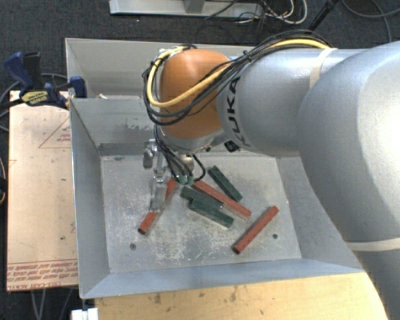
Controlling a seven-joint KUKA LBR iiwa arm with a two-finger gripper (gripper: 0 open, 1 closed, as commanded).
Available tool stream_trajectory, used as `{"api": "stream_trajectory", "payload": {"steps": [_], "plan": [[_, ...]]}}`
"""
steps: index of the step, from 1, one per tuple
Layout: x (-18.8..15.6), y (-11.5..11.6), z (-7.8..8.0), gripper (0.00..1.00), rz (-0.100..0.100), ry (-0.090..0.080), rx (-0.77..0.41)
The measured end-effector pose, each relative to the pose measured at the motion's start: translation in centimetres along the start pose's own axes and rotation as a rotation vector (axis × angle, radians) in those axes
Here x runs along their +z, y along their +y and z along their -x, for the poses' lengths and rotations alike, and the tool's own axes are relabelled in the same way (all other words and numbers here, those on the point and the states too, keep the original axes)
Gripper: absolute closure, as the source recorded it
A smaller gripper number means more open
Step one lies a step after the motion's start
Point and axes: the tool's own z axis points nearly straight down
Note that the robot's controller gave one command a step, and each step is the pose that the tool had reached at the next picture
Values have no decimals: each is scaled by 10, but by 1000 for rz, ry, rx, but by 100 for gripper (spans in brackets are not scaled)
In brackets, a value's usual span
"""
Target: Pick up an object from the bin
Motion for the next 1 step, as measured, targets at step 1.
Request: {"api": "stream_trajectory", "payload": {"steps": [1], "plan": [[68, -1, -44, 0, -1, -2, -220]]}}
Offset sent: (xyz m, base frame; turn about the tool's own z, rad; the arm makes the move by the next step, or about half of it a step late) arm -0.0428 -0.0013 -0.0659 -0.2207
